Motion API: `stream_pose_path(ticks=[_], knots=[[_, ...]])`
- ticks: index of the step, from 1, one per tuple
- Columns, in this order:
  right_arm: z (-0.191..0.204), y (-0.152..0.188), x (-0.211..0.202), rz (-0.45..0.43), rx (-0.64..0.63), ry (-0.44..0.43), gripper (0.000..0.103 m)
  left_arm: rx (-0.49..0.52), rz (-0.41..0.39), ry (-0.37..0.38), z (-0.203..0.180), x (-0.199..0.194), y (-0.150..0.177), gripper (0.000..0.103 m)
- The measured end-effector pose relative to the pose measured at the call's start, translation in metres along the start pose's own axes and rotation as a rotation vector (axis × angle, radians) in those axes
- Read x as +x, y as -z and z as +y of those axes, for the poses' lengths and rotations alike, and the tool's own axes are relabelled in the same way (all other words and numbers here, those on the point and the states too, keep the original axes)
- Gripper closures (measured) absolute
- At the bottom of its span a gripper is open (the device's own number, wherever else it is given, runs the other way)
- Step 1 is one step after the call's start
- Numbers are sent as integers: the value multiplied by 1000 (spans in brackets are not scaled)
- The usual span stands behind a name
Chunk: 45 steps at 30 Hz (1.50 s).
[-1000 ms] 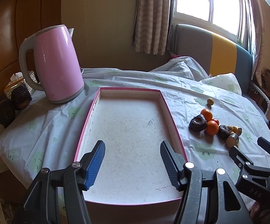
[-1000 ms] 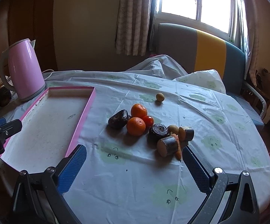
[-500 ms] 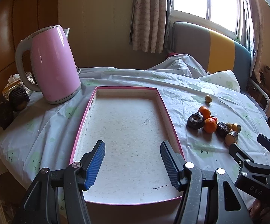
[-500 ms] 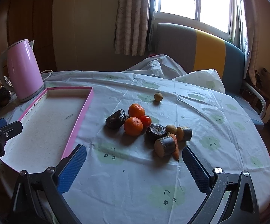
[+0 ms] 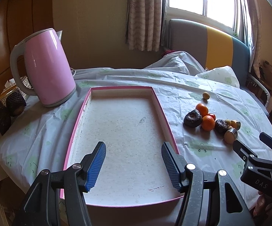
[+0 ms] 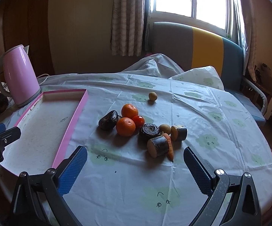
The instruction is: Organize fruits
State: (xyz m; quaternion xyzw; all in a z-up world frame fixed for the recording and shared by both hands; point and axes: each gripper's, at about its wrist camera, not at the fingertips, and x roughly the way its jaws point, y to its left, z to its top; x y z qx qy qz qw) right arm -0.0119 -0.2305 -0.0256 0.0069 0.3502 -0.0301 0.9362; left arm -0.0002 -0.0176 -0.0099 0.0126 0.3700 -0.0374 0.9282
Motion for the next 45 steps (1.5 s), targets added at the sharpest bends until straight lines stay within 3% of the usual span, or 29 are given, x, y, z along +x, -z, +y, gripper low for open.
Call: stream_pose_path(ticks=[3, 13, 22, 24, 26, 28, 32, 40, 41, 45], knots=[[-12, 2, 1, 9, 31, -1, 1, 17, -1, 27, -4, 0, -1, 40], [-54, 10, 12, 66, 138, -14, 46, 64, 89, 129, -22, 13, 0, 39], [-83, 15, 25, 110, 199, -56, 48, 40, 153, 190, -26, 27, -2, 39], [-81, 14, 29, 121, 186, -61, 53, 53, 164, 205, -29, 28, -3, 39], [-79, 13, 33, 133, 185, -89, 67, 66, 171, 223, -34, 29, -4, 39], [-73, 11, 35, 130, 170, -114, 71, 82, 174, 238, -39, 29, -4, 39], [-59, 4, 47, 125, 119, -138, 71, 96, 190, 247, -46, 33, -4, 39], [-47, -2, 69, 136, 20, -62, 72, 116, 201, 257, -56, 42, -14, 39], [-48, -1, 68, 129, 13, -56, 76, 122, 203, 259, -59, 45, -17, 40], [-51, 0, 67, 123, 16, -72, 76, 145, 210, 280, -72, 56, -27, 47]])
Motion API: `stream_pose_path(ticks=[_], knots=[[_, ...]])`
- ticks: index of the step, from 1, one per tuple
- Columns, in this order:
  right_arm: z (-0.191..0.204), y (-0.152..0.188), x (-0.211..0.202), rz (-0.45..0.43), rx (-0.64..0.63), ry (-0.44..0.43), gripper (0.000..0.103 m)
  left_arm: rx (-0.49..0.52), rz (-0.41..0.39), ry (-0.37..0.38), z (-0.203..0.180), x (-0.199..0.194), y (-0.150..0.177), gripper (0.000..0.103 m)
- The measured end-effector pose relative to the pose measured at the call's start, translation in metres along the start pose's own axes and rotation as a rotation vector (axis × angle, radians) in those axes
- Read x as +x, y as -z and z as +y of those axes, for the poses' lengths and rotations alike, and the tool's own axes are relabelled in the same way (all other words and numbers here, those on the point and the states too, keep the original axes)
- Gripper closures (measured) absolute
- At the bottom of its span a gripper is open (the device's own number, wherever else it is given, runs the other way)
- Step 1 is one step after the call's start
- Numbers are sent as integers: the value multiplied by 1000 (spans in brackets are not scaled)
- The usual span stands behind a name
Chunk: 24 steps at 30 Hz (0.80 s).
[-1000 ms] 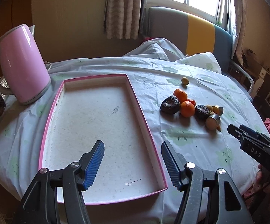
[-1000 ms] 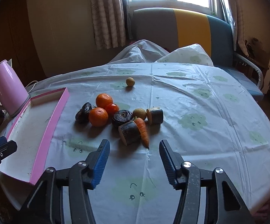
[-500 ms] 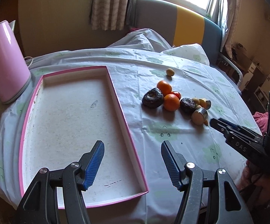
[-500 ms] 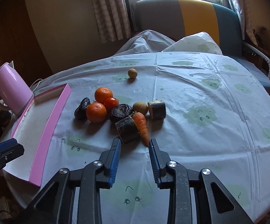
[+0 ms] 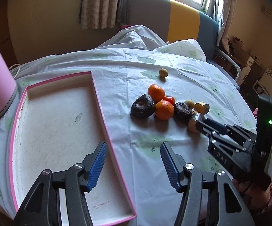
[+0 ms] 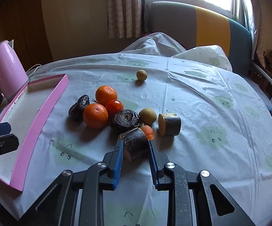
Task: Organize fruits
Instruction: 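Grasp the dark cylindrical slice with the right gripper while the left gripper approaches a dark round root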
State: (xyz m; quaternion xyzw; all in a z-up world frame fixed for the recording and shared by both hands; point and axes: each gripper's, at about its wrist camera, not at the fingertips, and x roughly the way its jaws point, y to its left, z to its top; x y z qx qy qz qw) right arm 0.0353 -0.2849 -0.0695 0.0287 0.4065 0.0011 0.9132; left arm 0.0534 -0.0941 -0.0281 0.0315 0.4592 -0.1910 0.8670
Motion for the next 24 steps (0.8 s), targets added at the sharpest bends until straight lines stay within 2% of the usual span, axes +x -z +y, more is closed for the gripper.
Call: stream_pose_path(ticks=[3, 6, 7, 13, 14, 24], knots=[[-2, -1, 1, -3, 8, -5, 76, 16, 26, 9, -4, 14, -12, 57], [-2, -2, 2, -4, 4, -4, 73, 32, 50, 9, -8, 29, -24, 61], [-3, -2, 3, -4, 2, -2, 69, 32, 55, 11, -8, 34, -27, 61], [-2, -3, 7, -6, -8, -16, 70, 52, 79, 10, -13, 57, -44, 61], [-1, -3, 7, -5, -10, -20, 74, 43, 84, 18, -13, 60, -47, 61], [-1, -3, 7, -2, -6, -24, 73, -53, 117, 31, -14, 95, -73, 59]])
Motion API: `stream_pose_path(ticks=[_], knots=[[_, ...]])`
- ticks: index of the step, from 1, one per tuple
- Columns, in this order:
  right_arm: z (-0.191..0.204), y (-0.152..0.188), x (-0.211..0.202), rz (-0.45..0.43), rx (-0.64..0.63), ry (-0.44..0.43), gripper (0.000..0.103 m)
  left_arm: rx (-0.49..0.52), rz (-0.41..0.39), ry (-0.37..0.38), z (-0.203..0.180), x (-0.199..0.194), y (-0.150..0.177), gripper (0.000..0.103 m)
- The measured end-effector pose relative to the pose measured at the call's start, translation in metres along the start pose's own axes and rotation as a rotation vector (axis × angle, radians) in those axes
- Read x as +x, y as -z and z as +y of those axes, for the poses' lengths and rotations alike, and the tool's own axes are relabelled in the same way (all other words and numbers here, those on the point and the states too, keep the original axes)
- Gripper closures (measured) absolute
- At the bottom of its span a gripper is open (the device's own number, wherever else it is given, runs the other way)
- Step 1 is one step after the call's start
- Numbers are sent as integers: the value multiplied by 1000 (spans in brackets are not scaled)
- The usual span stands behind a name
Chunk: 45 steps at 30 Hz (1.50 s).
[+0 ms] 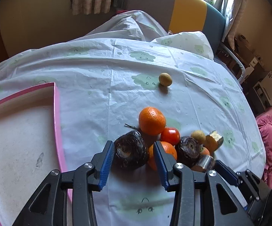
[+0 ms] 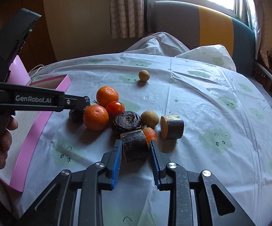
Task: Organize fruits
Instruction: 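Grasp the dark cylindrical slice with the right gripper while the left gripper approaches a dark round root, then close the left gripper on the dark round root while the right gripper holds the slice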
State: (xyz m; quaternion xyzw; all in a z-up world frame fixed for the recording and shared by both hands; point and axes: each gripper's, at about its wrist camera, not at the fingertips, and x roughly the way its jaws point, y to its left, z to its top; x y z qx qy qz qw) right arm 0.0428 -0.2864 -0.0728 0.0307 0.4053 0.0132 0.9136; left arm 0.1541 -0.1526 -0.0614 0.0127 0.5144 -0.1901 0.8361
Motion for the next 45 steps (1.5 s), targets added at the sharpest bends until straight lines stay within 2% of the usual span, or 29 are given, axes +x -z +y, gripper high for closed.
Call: stream_pose_path(ticks=[3, 6, 8, 9, 11, 12, 17, 18, 19, 24, 26, 27, 28, 31, 33, 36, 43, 44, 45], knots=[[0, 0, 0, 1, 2, -3, 73, -9, 19, -20, 2, 11, -5, 57], [0, -1, 1, 3, 0, -4, 73, -13, 24, 4, 7, 12, -4, 58], [-1, -1, 1, 3, 0, -6, 74, 13, 11, 14, 5, 5, 0, 67], [-1, -1, 1, 4, 2, -8, 74, 34, 4, 21, 3, 2, 2, 76], [-1, 0, 1, 6, 9, -20, 74, 65, -1, 14, -2, -3, 8, 77], [-1, 0, 1, 6, 9, -20, 75, 71, -5, 26, -3, -6, 10, 83], [-4, 2, -6, 4, 39, -39, 75, 81, -23, 50, -2, -18, 24, 87], [-4, 3, -8, 3, 42, -39, 75, 83, -27, 56, -2, -21, 26, 90], [-4, 4, -10, 1, 45, -41, 75, 85, -31, 62, -2, -23, 27, 103], [-3, 5, -17, -3, 53, -47, 75, 90, -44, 78, -3, -34, 37, 103], [-2, 7, -19, -4, 50, -42, 75, 80, -46, 72, -2, -36, 39, 100], [-2, 7, -21, -4, 53, -45, 75, 77, -57, 42, -1, -38, 39, 93], [-2, 8, -22, -5, 57, -47, 75, 79, -56, 34, 0, -38, 38, 79], [0, 9, -24, -7, 57, -51, 75, 112, -51, 8, 0, -38, 35, 56], [0, 9, -24, -8, 59, -54, 75, 191, -46, -24, -6, -37, 34, 49], [0, 9, -22, -6, 63, -58, 75, 240, -29, -55, -12, -30, 31, 49], [0, 8, -18, 6, 66, -73, 75, 284, 25, -150, -19, 2, 31, 49], [0, 8, -16, 8, 65, -75, 75, 277, 31, -152, -18, 5, 31, 50], [1, 8, -15, 10, 65, -76, 75, 269, 31, -141, -16, 6, 31, 64]])
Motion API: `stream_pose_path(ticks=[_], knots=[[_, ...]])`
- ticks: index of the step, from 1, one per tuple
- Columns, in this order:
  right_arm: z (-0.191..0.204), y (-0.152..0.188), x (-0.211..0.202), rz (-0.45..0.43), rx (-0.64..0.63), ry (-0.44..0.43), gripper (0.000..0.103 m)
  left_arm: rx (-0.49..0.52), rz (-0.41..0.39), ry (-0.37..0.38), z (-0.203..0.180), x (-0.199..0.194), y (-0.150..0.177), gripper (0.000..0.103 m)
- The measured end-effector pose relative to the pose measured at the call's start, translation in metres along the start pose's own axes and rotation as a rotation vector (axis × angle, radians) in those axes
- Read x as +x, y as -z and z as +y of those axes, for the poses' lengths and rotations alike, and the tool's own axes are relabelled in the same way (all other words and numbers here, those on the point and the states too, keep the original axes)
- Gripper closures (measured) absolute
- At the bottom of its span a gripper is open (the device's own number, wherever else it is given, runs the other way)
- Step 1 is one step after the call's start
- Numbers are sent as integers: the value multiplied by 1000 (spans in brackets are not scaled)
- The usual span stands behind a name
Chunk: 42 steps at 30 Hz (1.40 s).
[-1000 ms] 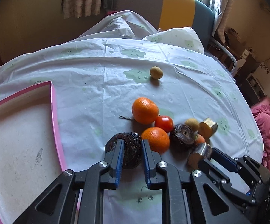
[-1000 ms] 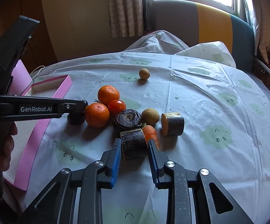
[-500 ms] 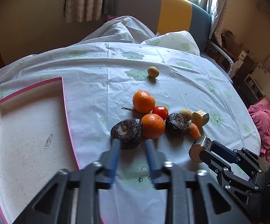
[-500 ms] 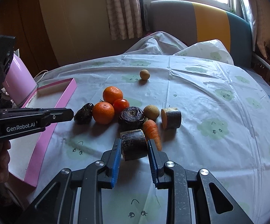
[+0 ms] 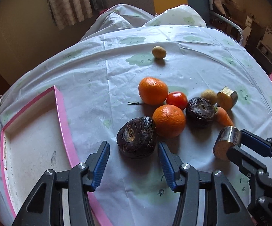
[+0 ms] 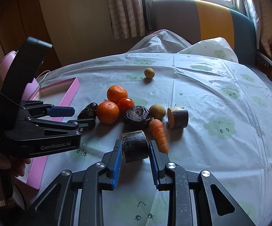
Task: Organize fruits
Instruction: 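Close the left gripper on the dark round root while the right gripper holds the slice, then carry both items into the pink-rimmed tray and open both grippers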
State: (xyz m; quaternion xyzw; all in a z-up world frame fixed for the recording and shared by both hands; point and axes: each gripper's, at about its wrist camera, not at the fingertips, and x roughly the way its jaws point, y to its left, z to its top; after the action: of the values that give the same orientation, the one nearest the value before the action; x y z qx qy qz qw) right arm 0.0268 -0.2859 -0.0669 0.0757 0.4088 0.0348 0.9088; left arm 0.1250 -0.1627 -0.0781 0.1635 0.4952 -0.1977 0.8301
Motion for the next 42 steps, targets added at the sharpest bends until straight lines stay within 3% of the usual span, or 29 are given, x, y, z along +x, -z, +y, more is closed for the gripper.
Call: stream_pose_path(ticks=[5, 6, 8, 9, 15, 17, 18, 21, 23, 25, 35, 42], knots=[[4, 0, 0, 0, -18, -7, 75, -38, -58, 28, 8, -14, 6, 67], [5, 0, -2, -2, -21, -8, 75, -45, -74, 22, 9, -20, 7, 77], [7, -1, -4, -7, -22, -13, 75, -79, -110, 39, 16, -36, 10, 87], [8, -2, -5, -9, -23, -15, 75, -86, -134, 40, 18, -46, 12, 99], [20, -1, -4, 1, -47, -16, 75, -102, -181, 57, 24, -73, 19, 99], [23, 1, -6, 0, -50, -15, 75, -116, -172, 55, 27, -73, 20, 90], [25, 1, -8, -2, -55, -14, 75, -123, -171, 65, 29, -74, 21, 80], [28, 2, -13, -12, -67, -9, 75, -136, -150, 104, 36, -70, 24, 67], [28, 1, -14, -14, -66, -9, 75, -123, -137, 102, 39, -68, 26, 65], [28, 1, -13, -14, -62, -10, 75, -100, -115, 112, 39, -64, 27, 52], [22, 0, -5, 4, -39, -34, 75, 22, 28, 66, 27, -12, 11, 50], [16, -4, -1, 10, -15, -44, 75, 111, 58, 13, 18, 7, 7, 51]])
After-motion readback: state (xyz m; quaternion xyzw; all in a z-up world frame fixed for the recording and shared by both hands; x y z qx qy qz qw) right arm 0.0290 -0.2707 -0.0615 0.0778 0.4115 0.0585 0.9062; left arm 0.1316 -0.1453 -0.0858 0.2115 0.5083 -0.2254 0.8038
